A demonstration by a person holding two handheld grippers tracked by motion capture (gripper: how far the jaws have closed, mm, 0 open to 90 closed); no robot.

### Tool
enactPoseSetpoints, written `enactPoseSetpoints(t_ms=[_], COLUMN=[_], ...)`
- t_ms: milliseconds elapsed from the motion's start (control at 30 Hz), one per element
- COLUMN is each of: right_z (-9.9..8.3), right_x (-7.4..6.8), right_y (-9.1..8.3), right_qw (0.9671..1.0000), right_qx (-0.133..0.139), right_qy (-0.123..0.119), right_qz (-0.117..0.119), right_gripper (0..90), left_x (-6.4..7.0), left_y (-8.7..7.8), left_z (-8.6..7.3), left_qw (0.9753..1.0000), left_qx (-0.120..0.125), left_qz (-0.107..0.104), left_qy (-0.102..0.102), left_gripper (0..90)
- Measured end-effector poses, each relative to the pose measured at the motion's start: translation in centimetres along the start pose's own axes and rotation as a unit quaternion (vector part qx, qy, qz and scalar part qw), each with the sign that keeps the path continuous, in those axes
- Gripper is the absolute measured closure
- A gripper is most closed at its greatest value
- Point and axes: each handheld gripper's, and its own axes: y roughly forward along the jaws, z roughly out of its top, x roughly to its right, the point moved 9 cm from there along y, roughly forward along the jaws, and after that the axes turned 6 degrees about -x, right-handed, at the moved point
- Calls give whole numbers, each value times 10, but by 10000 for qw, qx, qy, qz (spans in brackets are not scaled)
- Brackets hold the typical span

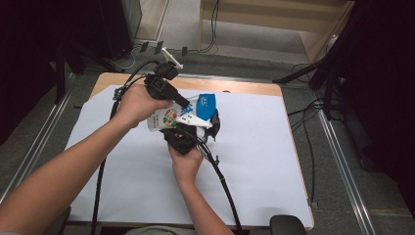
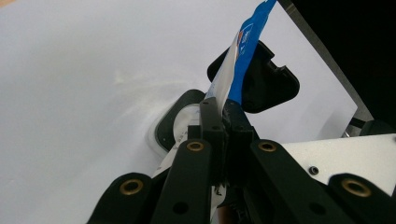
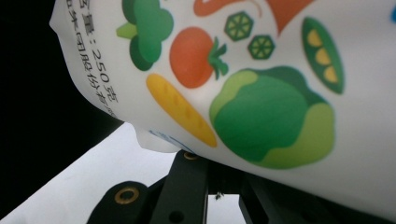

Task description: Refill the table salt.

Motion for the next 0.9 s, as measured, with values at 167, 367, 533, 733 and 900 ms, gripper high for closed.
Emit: enactPoseSetpoints(t_ms=[167,367,533,733,900], right_z=[0,0,0,0,2], right_x=[-1,-1,0,-1,-3], right_y=[1,1,1,1,2], right_qw=[10000,10000,10000,10000,10000], right_qx=[-1,-13,-20,-35,-13], right_qy=[10,-5,-10,-9,-9], right_qz=[6,11,4,12,18], right_gripper=[900,900,900,900,900], left_x=[2,1,0,-1,-2], left_y=[1,1,0,0,-1], left_z=[-1,-1,0,-1,-1], left_qw=[10000,10000,10000,10000,10000], left_qx=[-29,-24,-27,-15,-33], left_qz=[-11,-30,-72,-38,-46], left_qy=[25,1,-1,-14,-37], left_gripper=[900,900,900,900,900])
